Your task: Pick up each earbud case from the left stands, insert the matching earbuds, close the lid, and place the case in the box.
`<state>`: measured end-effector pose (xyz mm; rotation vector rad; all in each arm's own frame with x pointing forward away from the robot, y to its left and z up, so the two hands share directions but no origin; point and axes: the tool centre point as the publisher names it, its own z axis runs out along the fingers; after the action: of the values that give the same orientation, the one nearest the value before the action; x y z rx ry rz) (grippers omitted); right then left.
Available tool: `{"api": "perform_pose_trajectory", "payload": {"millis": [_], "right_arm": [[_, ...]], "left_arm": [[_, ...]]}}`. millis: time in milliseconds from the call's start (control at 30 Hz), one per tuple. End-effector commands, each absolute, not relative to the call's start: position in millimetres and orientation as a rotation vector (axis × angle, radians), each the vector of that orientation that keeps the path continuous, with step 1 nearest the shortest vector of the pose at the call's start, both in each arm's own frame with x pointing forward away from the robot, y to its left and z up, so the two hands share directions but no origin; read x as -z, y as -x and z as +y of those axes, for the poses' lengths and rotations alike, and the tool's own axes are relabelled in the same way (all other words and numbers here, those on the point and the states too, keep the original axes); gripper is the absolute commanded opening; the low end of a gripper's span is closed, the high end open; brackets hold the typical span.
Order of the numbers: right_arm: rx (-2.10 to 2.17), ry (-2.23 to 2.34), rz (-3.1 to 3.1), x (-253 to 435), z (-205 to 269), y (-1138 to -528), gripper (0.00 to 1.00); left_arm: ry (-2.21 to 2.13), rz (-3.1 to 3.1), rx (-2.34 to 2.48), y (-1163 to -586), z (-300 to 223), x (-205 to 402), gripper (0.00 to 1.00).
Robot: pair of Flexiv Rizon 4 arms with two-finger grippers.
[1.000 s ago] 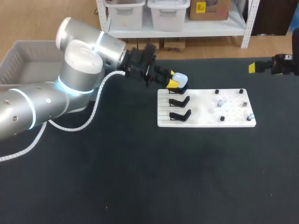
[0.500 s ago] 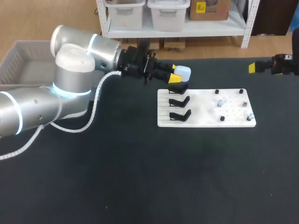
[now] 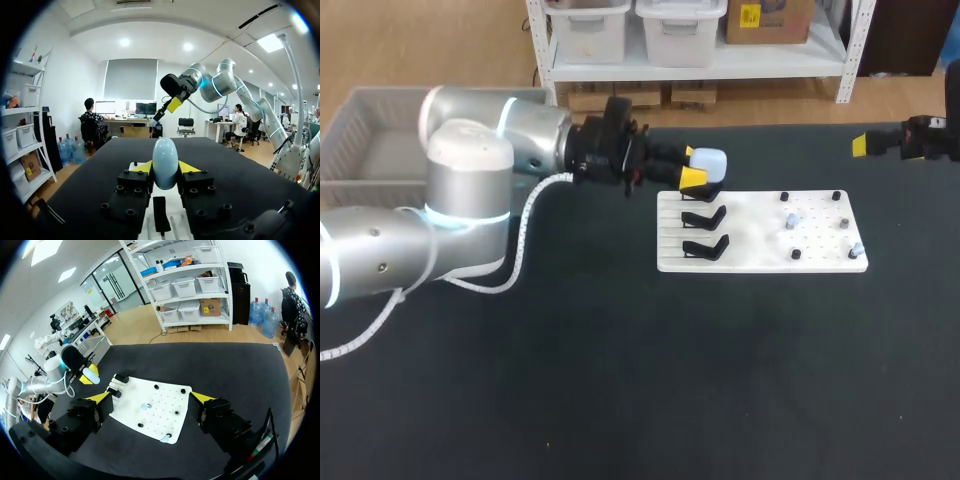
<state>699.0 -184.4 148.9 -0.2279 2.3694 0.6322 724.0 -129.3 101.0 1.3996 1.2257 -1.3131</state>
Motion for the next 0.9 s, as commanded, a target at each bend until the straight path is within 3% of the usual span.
{"api": "perform_pose_trajectory", "payload": {"millis": [33, 900], "right_arm": [[-0.630, 0.227, 2.371, -149.4, -184.2, -698.7, 1.00], [-0.630, 0.227, 2.371, -149.4, -184.2, -698.7, 1.00]], "left_arm": [[-1.309, 1.285, 1.211, -715.0, -127.9, -103.1, 0.00], [-1.356, 1.214, 1.322, -715.1, -135.7, -99.0, 0.00]]}}
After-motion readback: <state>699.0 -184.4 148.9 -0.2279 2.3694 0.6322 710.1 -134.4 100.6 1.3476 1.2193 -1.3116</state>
